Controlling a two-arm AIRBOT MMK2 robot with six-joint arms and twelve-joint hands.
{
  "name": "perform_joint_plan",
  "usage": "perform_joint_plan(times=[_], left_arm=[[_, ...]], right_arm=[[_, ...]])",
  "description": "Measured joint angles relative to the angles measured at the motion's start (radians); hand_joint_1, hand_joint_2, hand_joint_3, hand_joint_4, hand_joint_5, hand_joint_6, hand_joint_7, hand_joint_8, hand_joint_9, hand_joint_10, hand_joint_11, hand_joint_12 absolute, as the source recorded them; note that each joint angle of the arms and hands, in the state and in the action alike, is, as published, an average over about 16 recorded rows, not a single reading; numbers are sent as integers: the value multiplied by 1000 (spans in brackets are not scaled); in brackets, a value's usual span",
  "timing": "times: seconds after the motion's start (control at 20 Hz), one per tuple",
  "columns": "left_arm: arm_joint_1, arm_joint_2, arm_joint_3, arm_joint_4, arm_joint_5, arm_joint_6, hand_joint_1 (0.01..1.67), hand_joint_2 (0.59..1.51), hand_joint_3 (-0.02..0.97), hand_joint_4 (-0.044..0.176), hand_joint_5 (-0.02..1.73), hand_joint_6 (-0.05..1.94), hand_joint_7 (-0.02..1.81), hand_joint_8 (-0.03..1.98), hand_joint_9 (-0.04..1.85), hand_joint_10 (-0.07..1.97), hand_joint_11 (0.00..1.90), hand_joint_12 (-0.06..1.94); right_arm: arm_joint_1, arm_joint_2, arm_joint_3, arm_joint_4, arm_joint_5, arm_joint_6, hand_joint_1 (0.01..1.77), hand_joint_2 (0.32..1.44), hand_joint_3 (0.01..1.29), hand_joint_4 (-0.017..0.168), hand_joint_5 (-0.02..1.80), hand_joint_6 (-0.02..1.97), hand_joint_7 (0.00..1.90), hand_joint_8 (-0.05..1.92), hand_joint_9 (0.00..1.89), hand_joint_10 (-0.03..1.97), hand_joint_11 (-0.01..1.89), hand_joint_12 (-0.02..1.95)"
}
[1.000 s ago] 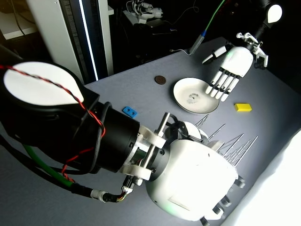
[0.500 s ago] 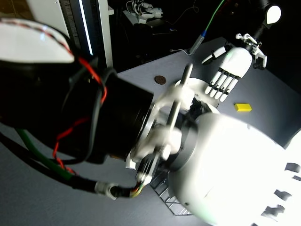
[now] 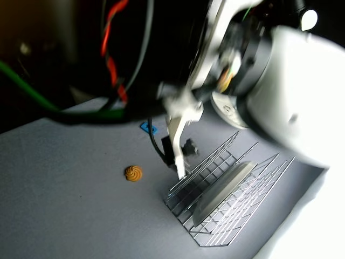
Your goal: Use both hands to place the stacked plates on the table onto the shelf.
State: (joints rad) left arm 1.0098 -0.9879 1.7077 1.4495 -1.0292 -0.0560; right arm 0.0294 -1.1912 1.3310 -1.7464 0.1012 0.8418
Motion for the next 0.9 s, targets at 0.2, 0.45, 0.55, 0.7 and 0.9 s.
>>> perform_joint_plan(times=[0.2, 0.45, 0.55, 0.7, 0.9], left_arm=[[26, -3, 0, -19, 9, -9, 19, 1061, 19, -6, -7, -32, 2, -10, -25, -42, 21, 19], [43, -5, 0, -34, 11, -13, 18, 1061, 19, -7, -9, -33, -1, -11, -26, -46, 21, 24], [44, -5, 0, -35, 11, -13, 18, 1061, 20, -7, -9, -33, -2, -12, -26, -47, 21, 24], [45, -6, 1, -36, 11, -13, 18, 1063, 20, -7, -8, -33, -2, -13, -26, -48, 21, 24], [45, -6, 1, -36, 11, -14, 18, 1066, 19, -7, -9, -33, -2, -13, -26, -48, 21, 24]], right_arm=[[-9, 3, -66, 2, -16, -114, 1129, 897, 11, 0, 21, 20, 20, 7, 23, 19, 13, 2], [-48, 5, -143, 3, -47, -215, 1200, 931, 11, 1, 22, 21, 20, 7, 22, 19, 16, 2], [-67, 4, -173, 0, -64, -247, 1233, 947, 11, 2, 21, 21, 20, 7, 22, 19, 17, 2], [-93, 0, -213, -62, -94, -235, 1271, 976, 11, 3, 21, 21, 20, 7, 22, 19, 19, 2], [-123, -5, -261, -322, -146, -60, 1285, 1002, 11, 3, 21, 21, 20, 7, 22, 19, 21, 2]])
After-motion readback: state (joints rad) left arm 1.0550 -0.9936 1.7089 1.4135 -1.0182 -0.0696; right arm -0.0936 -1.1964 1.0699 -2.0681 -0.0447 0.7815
